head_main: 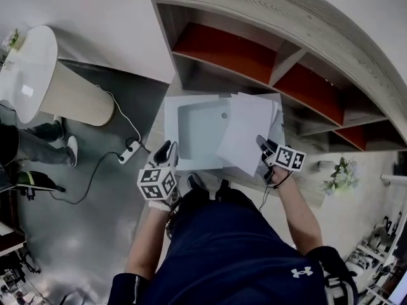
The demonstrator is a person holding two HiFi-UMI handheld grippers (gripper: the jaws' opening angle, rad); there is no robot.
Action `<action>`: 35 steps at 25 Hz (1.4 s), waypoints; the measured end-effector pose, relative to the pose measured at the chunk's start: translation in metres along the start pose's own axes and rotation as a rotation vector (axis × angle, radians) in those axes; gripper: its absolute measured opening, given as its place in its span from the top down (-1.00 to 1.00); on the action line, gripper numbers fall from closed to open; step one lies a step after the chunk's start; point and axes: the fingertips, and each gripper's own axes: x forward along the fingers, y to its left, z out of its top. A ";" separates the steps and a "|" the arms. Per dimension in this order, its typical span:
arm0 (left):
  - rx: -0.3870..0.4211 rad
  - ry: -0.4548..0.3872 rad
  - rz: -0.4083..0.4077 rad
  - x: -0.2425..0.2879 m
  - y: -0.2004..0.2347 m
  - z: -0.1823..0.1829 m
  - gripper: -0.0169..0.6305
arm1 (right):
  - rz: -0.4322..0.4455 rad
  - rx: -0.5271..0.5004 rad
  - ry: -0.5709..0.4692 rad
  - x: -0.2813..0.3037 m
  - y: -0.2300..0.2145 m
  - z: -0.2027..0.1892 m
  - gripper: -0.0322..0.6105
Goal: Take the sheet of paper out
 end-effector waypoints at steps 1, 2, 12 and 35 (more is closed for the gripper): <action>0.010 -0.006 -0.008 0.000 -0.004 0.003 0.67 | -0.003 -0.005 -0.010 -0.005 0.004 0.001 0.84; 0.021 -0.012 -0.017 -0.002 -0.008 0.006 0.67 | -0.006 -0.014 -0.016 -0.010 0.008 0.002 0.85; 0.061 -0.082 -0.103 -0.023 -0.049 0.051 0.67 | 0.034 -0.261 -0.035 -0.039 0.077 0.019 0.85; 0.032 -0.236 -0.114 -0.056 -0.037 0.103 0.69 | 0.293 -0.447 -0.152 -0.057 0.216 0.046 0.85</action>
